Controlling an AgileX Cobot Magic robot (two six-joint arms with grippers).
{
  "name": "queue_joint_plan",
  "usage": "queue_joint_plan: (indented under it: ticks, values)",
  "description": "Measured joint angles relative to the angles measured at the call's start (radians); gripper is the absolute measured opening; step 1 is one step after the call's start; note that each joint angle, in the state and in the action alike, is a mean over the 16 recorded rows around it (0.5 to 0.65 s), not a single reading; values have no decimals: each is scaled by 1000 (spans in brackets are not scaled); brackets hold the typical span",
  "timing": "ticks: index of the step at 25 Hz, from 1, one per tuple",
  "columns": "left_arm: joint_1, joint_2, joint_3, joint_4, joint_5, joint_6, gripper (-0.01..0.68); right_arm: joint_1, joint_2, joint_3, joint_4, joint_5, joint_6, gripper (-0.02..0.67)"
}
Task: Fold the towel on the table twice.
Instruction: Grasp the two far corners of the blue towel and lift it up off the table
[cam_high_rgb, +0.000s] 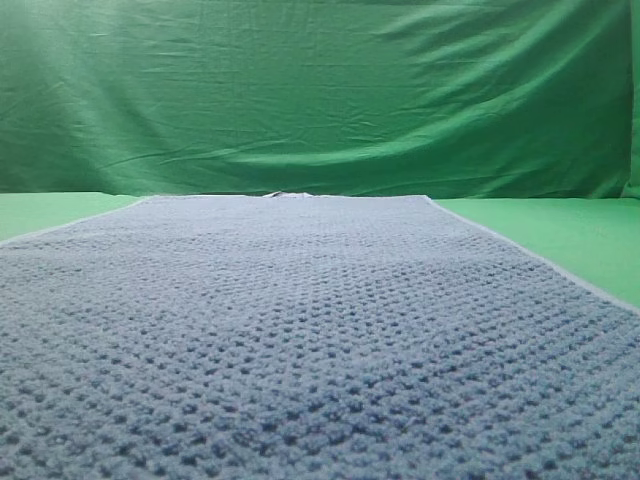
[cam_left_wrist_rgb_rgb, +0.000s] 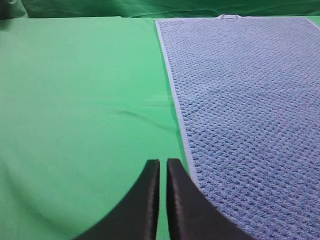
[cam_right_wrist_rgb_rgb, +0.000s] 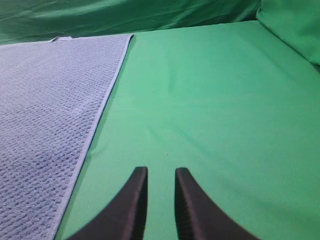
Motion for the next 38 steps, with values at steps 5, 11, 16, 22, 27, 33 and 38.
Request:
queue_joint_plan:
  ticks: [5, 11, 16, 22, 27, 33, 38]
  values:
    - [0, 0, 0, 0, 0, 0, 46, 0, 0, 0, 0, 0, 0, 104]
    - [0, 0, 0, 0, 0, 0, 46, 0, 0, 0, 0, 0, 0, 104]
    - [0, 0, 0, 0, 0, 0, 46, 0, 0, 0, 0, 0, 0, 104]
    - [0, 0, 0, 0, -9, 0, 46, 0, 0, 0, 0, -2, 0, 104]
    - [0, 0, 1, 0, -57, 0, 46, 0, 0, 1, 2, -35, 0, 104]
    - [0, 0, 2, 0, -162, 0, 46, 0, 0, 1, 4, -114, 0, 104]
    - [0, 0, 2, -2, -282, -18, 46, 0, 0, 2, 8, -190, 2, 104]
